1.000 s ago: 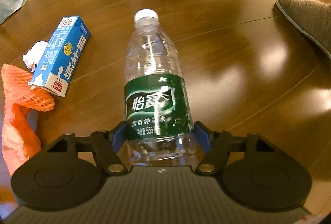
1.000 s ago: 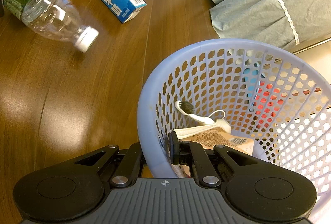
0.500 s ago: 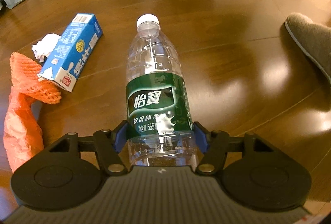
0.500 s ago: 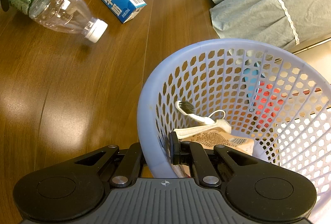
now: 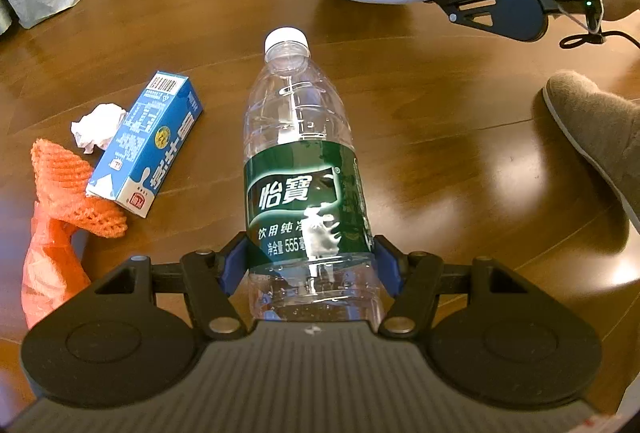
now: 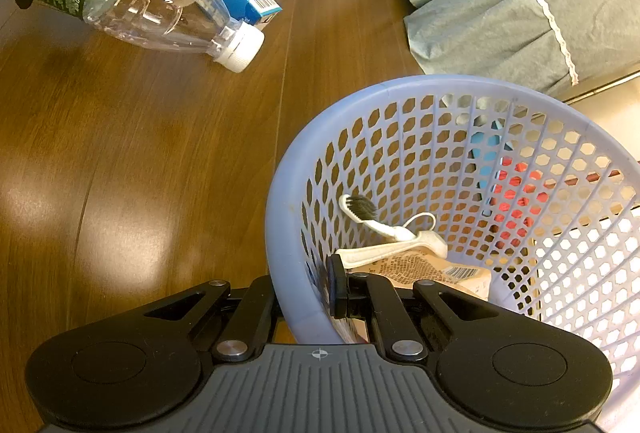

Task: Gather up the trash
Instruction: 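Lift the water bottle with the left tool toward the wastebasket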

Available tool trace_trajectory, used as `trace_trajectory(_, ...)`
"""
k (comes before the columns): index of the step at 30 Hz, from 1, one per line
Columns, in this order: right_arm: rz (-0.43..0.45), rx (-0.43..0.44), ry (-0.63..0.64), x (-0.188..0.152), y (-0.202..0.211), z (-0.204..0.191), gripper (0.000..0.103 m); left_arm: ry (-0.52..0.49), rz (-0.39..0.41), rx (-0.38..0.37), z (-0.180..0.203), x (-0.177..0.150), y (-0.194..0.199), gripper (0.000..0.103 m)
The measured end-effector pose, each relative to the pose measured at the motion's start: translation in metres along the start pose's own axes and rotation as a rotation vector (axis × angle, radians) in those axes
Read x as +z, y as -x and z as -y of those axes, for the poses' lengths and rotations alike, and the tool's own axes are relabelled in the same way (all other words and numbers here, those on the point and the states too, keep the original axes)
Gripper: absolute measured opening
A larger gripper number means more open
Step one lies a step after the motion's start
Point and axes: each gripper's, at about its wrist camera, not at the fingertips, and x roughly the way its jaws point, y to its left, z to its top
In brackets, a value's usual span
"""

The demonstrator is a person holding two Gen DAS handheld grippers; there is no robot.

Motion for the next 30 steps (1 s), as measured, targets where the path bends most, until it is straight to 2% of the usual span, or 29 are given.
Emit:
trace_trajectory(16,0.000,0.001,0.003,0.000,0.000,0.000,0.003,-0.012,0.021,-0.008,0.000,0.014,0.013,0.061)
trace_trajectory(30,0.001,0.000,-0.001,-0.001,0.000,0.000,0.003,-0.056,0.081,-0.009,-0.004,0.055,0.035,0.061)
